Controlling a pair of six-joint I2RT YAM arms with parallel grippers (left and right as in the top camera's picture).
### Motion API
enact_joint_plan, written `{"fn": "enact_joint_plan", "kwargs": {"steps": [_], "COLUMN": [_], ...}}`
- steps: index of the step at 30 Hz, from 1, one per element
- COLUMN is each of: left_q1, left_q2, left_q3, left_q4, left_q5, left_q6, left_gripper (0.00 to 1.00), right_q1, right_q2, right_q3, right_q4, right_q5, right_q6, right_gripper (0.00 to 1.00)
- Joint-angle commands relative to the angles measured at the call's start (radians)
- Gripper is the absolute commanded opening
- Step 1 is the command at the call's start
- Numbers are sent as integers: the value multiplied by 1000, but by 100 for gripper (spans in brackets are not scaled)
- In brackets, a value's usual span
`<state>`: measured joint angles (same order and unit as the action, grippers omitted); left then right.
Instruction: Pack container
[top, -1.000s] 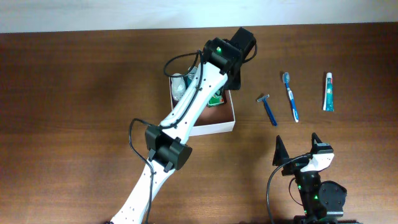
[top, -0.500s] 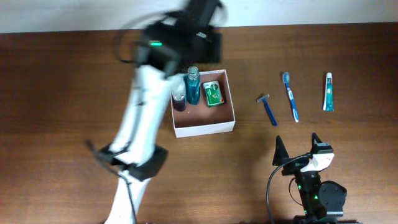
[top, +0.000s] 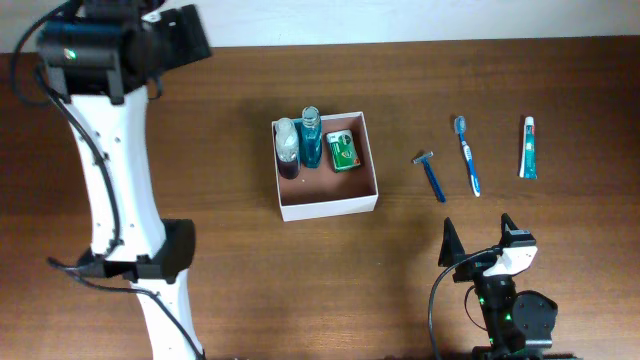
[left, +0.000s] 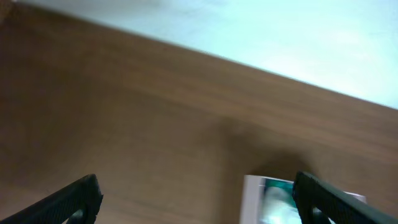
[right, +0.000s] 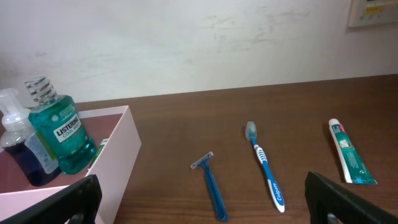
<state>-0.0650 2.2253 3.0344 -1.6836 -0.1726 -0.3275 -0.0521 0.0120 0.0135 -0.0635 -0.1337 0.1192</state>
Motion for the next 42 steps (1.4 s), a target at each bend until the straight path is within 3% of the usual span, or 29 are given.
{"fn": "enact_joint_plan", "kwargs": {"steps": [1,8,13,21,28,33,38,42], "left_q1": [62,159,171,170,170,170,170,170], "left_q2": [-8,-8,-8,-8,-8,-8,-8,-8], "left_q3": [-86,-285,-400,-451,-451,-451,-451,-451], "left_q4": [-4,-4,-3,-4,-3,-4,-3,-3], "left_q5": [-1,0,11,11,11,11,11,11], "left_q6": [31,30,30,30,30,30,30,30], "left_gripper": [99,99,99,99,99,99,99,99], "right_q1": [-8,-7,-7,-7,-8,-9,-8,-8], "right_q2": [-8,-8,18,53,77,226,534,796], "right_q3": [-8,-8,-8,4,232,521,1006,1369], "right_q4": [-1,0,11,84,87,-157,-610,-891], "right_q5": [-13,-47,-249,-595,-465,-303,3,271], "right_q6": [-7,-6,131,137,120,-10,-158,-174], "right_gripper": [99,99,99,99,98,99,99,99]}}
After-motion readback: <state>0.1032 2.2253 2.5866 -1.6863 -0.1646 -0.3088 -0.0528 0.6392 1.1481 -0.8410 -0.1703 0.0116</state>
